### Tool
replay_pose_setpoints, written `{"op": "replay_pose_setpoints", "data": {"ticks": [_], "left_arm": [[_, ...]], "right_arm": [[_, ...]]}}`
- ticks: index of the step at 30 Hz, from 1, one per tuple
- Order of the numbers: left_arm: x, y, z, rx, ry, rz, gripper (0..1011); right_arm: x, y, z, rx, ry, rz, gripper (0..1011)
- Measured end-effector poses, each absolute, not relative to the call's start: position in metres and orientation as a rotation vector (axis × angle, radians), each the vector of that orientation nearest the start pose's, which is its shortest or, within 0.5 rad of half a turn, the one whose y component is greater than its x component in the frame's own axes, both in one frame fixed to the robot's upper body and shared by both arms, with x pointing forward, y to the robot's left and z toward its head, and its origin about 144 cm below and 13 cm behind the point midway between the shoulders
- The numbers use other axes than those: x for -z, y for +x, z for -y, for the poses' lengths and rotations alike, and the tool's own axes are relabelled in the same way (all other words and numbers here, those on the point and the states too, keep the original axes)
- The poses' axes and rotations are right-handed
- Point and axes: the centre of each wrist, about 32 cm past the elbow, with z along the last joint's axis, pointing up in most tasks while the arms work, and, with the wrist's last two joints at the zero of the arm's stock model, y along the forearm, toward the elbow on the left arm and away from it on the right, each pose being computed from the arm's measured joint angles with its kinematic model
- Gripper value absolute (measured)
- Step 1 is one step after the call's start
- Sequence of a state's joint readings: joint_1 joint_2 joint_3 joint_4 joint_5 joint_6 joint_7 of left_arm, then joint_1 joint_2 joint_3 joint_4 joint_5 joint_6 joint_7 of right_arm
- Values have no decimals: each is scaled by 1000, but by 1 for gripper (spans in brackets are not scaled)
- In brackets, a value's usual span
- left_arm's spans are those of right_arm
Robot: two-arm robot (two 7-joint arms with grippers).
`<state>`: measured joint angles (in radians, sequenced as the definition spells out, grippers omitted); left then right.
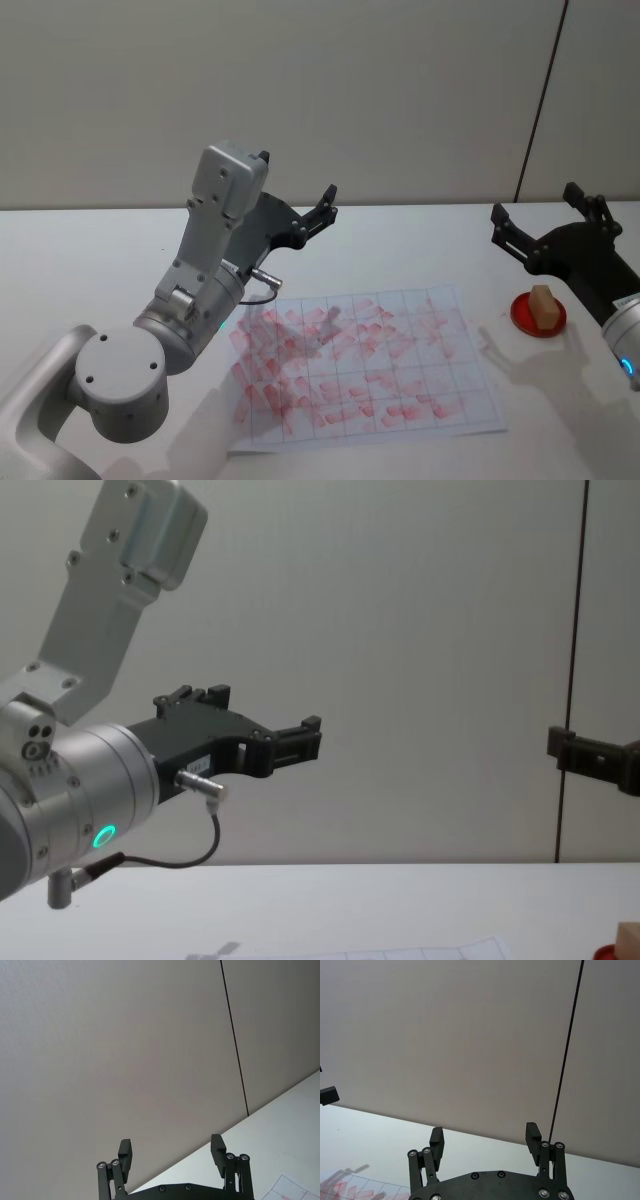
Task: Use the one hand to pick up the stamp and affix it onto the A4 paper.
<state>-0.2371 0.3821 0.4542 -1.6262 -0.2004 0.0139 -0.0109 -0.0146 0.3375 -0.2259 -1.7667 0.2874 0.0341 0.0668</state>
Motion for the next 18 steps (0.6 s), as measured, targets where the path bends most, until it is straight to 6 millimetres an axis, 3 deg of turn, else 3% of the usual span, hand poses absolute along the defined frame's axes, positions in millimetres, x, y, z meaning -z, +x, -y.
{"op": "replay_pose_setpoints", "data": {"ticks": [18], "left_arm": [[-1204, 492, -198, -1124, 61, 268, 1001]], "right_arm": [[-1189, 443, 237, 1230, 26, 75, 1001]]}}
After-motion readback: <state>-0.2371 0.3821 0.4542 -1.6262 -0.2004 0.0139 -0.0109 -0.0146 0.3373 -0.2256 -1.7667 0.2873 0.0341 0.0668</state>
